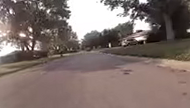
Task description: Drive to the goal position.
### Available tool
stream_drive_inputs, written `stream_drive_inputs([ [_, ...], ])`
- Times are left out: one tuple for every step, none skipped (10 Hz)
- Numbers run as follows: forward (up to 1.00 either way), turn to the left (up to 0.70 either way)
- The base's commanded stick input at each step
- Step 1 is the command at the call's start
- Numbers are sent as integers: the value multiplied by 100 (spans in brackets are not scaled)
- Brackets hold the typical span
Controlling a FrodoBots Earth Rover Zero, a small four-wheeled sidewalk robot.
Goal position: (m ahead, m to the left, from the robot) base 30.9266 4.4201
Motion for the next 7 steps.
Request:
stream_drive_inputs([
  [100, 0],
  [100, 0],
  [100, 0],
  [100, 0],
  [100, 0],
  [100, 0],
  [100, 0],
])
